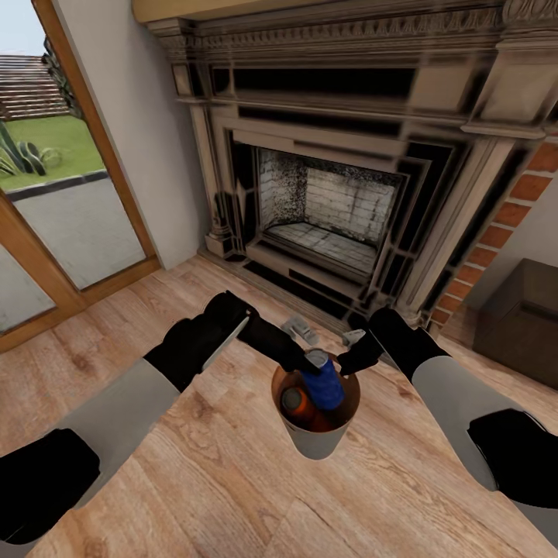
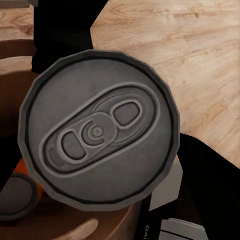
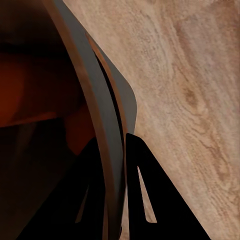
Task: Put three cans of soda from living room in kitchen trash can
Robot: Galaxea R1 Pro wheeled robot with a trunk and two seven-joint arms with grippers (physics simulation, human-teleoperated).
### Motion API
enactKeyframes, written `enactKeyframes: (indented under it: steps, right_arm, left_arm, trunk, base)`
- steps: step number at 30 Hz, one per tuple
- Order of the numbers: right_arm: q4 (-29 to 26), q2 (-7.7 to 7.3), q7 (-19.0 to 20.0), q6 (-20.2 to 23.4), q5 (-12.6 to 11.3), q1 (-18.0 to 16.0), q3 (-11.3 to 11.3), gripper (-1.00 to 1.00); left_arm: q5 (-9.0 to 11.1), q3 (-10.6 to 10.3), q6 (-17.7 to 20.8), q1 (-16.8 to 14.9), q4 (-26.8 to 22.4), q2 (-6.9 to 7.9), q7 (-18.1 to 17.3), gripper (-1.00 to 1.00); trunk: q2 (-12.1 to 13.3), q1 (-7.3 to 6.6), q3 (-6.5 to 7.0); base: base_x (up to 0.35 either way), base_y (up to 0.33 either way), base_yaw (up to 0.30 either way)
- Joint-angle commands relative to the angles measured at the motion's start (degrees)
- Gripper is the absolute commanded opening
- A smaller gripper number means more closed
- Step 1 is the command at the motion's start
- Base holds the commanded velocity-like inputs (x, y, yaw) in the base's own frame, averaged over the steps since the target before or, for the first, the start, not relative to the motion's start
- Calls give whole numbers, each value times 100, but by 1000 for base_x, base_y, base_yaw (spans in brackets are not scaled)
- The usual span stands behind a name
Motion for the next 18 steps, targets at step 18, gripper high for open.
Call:
enactKeyframes:
  steps: [18]
  right_arm:
    - [-4,1,37,58,-141,-1,-10,-100]
  left_arm:
    - [19,-154,-97,118,452,-211,687,-100]
  trunk:
    - [0,0,1]
  base:
    - [0,0,0]
